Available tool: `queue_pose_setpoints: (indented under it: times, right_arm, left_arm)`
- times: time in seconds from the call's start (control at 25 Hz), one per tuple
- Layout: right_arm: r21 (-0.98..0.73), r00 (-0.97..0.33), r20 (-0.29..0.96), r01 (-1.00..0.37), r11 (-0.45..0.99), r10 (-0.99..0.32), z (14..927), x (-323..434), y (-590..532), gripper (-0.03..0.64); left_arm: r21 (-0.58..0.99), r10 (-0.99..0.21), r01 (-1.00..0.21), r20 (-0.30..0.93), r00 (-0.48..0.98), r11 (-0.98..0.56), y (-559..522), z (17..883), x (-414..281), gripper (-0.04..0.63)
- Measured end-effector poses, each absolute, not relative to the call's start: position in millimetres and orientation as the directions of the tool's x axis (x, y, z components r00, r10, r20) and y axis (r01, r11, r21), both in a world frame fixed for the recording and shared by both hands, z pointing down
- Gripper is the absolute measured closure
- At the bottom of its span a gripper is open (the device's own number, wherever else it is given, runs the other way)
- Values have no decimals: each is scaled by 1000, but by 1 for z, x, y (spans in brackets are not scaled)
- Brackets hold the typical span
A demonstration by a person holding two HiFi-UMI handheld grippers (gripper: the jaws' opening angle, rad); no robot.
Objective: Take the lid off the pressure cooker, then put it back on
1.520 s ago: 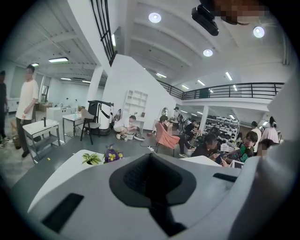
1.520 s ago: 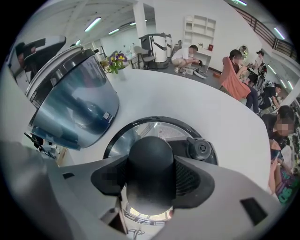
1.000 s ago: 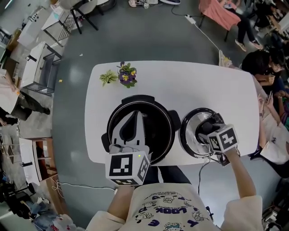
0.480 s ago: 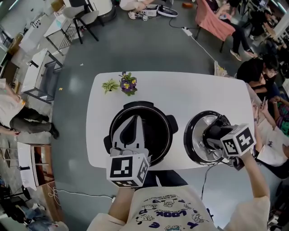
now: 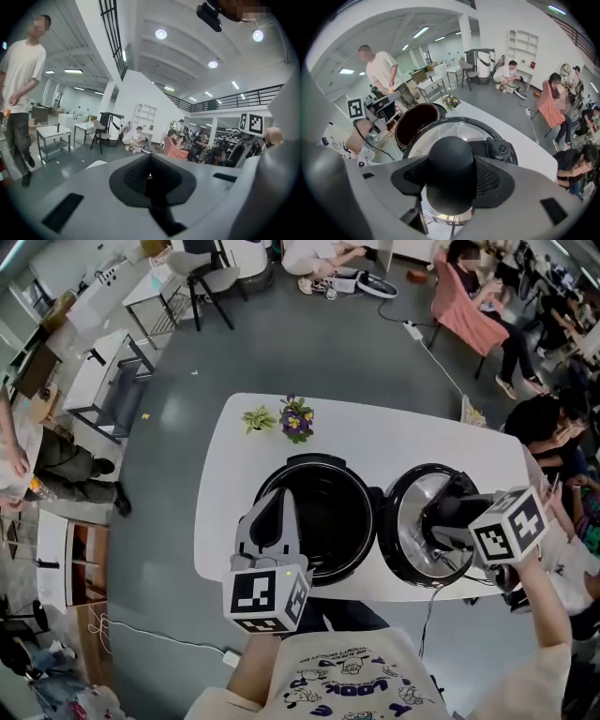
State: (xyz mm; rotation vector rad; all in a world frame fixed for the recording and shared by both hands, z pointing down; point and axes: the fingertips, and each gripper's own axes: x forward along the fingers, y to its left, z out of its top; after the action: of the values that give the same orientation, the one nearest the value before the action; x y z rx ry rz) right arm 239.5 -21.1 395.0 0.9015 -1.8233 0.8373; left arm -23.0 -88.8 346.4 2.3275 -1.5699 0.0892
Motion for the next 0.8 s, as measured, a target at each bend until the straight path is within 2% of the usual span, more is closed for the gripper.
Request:
queue_pose_setpoints:
  times: [0.52, 0.8]
  right_arm:
    - [-159, -393, 907, -657, 737, -154, 380, 109, -50, 322]
    - [-164, -405, 909, -570, 805, -101, 389, 47, -51, 322]
  left_arm:
    - [243, -959, -963, 223, 174, -118, -55, 346, -129, 581]
    - [245, -970, -969, 231, 81, -22, -36, 352, -177, 581]
